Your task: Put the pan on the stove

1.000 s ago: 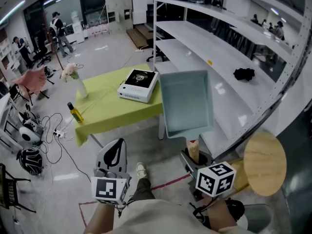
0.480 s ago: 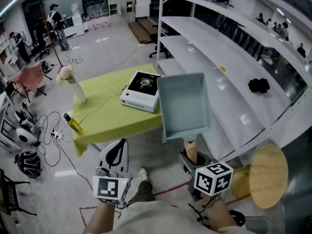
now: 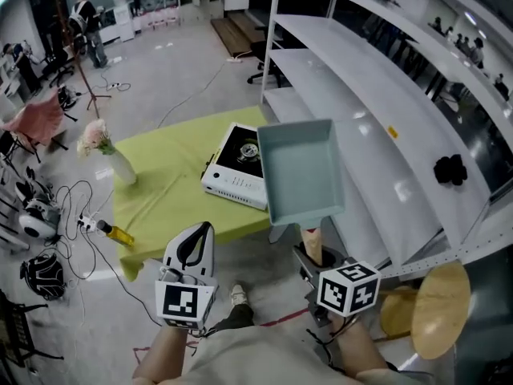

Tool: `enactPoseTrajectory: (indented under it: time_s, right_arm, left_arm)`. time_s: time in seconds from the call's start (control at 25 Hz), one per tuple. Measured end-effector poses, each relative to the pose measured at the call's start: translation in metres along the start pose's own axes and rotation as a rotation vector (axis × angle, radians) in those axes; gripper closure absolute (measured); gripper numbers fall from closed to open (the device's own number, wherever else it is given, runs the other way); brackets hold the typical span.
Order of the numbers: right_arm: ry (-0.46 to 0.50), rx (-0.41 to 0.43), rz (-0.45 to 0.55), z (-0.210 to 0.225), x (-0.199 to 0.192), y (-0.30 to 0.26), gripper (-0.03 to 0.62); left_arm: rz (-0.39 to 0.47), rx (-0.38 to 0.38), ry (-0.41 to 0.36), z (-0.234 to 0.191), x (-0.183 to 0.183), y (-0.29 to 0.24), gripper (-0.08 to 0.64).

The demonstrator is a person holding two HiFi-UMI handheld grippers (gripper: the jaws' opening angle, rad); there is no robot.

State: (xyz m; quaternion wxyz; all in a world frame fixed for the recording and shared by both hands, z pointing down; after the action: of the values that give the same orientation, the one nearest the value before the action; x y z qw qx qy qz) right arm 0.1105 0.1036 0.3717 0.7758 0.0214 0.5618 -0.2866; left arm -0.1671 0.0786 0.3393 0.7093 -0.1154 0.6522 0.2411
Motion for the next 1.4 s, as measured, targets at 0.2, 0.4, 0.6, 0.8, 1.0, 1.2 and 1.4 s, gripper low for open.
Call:
enactPoseTrajectory:
  time_s: [0.2,0.4,0.6,0.8,1.0,1.2,1.4]
  right_arm:
    - [-0.031,-0.003,-0.05,0.009,0.014,-0.071,0.508]
    - [-0.075,-0.013,-0.091,0.02,0.023,-0.124,0.508]
    - [-0.087,-0.017,-0.139,0.032,0.026,-0.16,0.506]
    - [-0.107,-0.02,-0.185,0.047,0.026,-0.183,0.506]
    - [-0.13,-0.002,-0.241,0.063,0.023,-0.205,0.506]
    - [-0.169,0.022,-0.293,0.08,0.015,-0.23,0.506]
    - [-0.176,0.049,-0.337,0.097,0.011,-0.254,0.506]
  left_arm:
    - [-0.026,0.004,-0.009,-0.05,-0.019,-0.046,0.552]
    - [-0.056,-0.011,0.0,-0.082,-0.038,-0.082,0.553]
    - [-0.084,-0.019,0.032,-0.093,-0.053,-0.105,0.552]
    - [-0.116,-0.021,0.041,-0.096,-0.066,-0.121,0.552]
    - [-0.111,0.028,0.069,-0.099,-0.076,-0.134,0.553]
    - [-0.142,0.043,0.066,-0.097,-0.088,-0.151,0.552]
    - [-0.18,0.05,0.068,-0.091,-0.104,-0.169,0.553]
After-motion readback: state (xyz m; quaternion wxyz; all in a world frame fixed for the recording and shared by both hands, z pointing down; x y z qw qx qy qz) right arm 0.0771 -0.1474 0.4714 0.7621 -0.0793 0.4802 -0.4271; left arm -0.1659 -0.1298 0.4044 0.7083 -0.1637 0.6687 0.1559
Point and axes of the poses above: the fingertips, and each gripper's own axes: y backward along the fingers, z to its right, x out of its top, the point moved 10 cm from there along y, backward along the fingers, and after that the axes turned 15 degrees about z, right-handed, at the moved point
